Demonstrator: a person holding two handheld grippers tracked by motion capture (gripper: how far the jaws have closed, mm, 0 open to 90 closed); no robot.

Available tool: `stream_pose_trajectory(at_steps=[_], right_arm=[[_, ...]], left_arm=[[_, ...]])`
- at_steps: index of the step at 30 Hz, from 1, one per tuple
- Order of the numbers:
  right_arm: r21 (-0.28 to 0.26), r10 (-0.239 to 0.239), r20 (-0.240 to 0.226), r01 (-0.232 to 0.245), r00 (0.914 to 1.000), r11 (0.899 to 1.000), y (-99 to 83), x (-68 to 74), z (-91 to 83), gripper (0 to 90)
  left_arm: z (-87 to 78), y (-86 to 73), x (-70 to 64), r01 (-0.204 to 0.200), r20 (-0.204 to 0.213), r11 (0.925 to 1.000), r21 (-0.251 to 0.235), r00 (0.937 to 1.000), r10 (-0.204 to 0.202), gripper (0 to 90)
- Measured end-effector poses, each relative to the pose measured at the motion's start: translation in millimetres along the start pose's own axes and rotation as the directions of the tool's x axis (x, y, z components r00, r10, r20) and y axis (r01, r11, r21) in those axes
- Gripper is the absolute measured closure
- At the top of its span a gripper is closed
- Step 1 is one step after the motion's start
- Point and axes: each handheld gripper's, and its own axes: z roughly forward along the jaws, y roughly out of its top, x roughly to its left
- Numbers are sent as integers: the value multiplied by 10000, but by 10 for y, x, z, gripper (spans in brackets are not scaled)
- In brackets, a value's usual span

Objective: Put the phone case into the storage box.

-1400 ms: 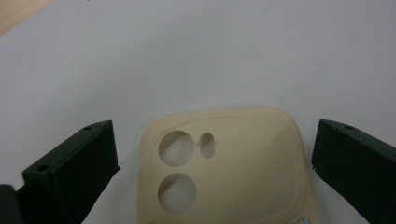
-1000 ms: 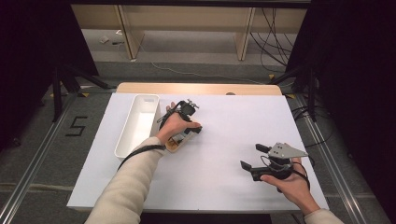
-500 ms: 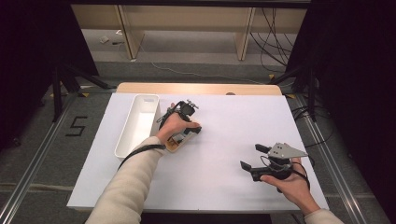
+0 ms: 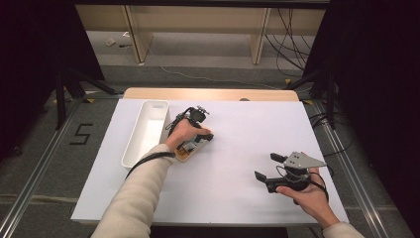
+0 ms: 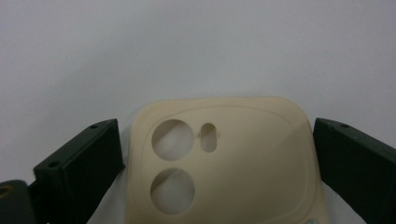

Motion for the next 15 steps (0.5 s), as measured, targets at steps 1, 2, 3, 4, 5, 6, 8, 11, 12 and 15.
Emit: stream_pose_trajectory(at_steps=[1,2,3,4,5,6,8,11,12,15], right_arm=[[10,1,-1,-1,10000,10000,0,1,0,131],[9,8,-5,-8,10000,10000,0,2,0,131],[5,3,-4,-3,10000,10000,0,1,0,131],[-1,4,0,-4,10000,10000,0,1,-1,131],[6,11,-2,-11,10000,10000,0,1,-1,131],[-5,4,-7,-4,10000,10000,0,0,-1,131],[3,15,0,-15,10000,10000,0,0,-2,132],[7,-3,-15,3,10000,10000,0,1,0,131],[0,2,-19,-2,10000,10000,-1,2,0,132],[18,3,-11,-3,10000,10000,0,3,-2,132]], left_arm=[[-2,3,0,-34,15,10000,24,10000,34,31],[-4,7,0,-70,21,10000,53,10000,70,36],[-6,10,1,-93,30,9999,75,10000,92,40],[-6,11,0,-94,36,9999,80,9999,94,44],[-8,13,0,-105,51,9999,88,9999,105,47],[-10,13,0,-104,72,9999,86,9999,103,53],[-18,13,1,-111,123,9999,83,9999,110,70],[-18,14,0,-83,131,9999,78,9999,82,82],[-19,16,-1,-77,126,9999,86,9999,76,84],[-19,18,-2,-69,128,9999,106,9999,68,87]])
